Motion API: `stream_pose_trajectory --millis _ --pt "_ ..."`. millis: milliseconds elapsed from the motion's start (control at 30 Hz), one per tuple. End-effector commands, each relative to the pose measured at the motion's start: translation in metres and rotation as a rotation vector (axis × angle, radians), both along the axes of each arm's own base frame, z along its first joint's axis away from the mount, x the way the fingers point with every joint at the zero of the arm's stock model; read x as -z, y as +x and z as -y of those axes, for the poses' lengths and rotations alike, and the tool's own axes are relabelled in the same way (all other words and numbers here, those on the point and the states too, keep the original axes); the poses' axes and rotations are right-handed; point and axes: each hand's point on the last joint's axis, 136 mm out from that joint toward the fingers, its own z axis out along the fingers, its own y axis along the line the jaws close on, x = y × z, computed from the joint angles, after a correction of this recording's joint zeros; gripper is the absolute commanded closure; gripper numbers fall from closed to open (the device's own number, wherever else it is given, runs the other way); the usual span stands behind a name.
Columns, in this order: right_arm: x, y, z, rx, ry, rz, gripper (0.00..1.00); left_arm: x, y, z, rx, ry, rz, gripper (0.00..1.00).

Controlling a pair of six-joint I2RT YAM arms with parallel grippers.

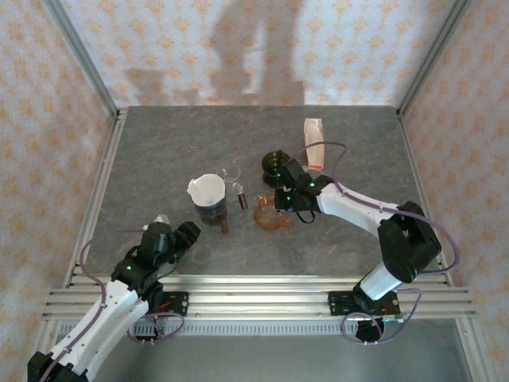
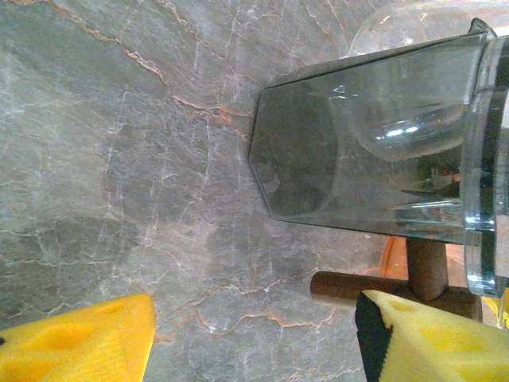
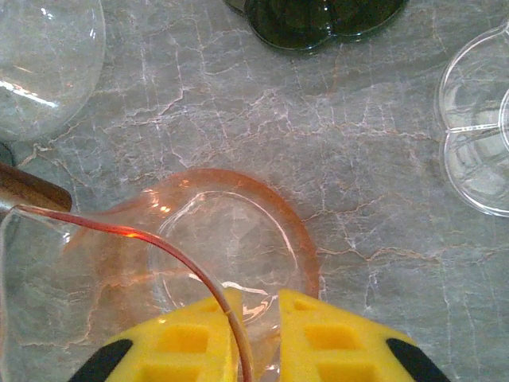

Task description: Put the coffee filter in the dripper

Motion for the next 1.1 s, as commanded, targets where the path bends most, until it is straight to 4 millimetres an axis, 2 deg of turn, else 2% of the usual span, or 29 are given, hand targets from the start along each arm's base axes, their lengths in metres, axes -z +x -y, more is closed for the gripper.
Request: stream_pose_trajectory --millis 0,100,267,467,633,800,1067 --pt "0.0 -0.014 0.004 -0.035 -0.048 -0.018 0.86 -0.001 0.003 0.002 0.028 0.012 0.02 0.34" --pt "-0.006 -0.02 0.005 -0.053 -0.066 -0.009 0.89 0.002 0.005 0.003 0.032 0.016 0.015 0.39" --pt "-0.013 -0.03 0.007 -0.065 -0.064 0.0 0.9 0.003 0.016 0.013 0.039 -0.005 0.044 0.55" --pt "-0.019 -0.035 0.008 -0.059 -0.047 0.012 0.92 -0.007 0.036 0.03 0.044 -0.038 0.135 0.73" --pt "-0.02 -0.037 0.011 -0.056 -0.054 0.014 0.92 -0.009 0.046 0.043 0.045 -0.09 0.182 0.99" --pt "-0.022 -0.036 0.013 -0.053 -0.059 0.024 0.92 -0.001 0.049 0.045 0.031 -0.114 0.19 1.0" --pt "-0.024 -0.037 0.014 -0.046 -0.053 0.029 0.93 -0.004 0.06 0.049 0.014 -0.148 0.242 1.0"
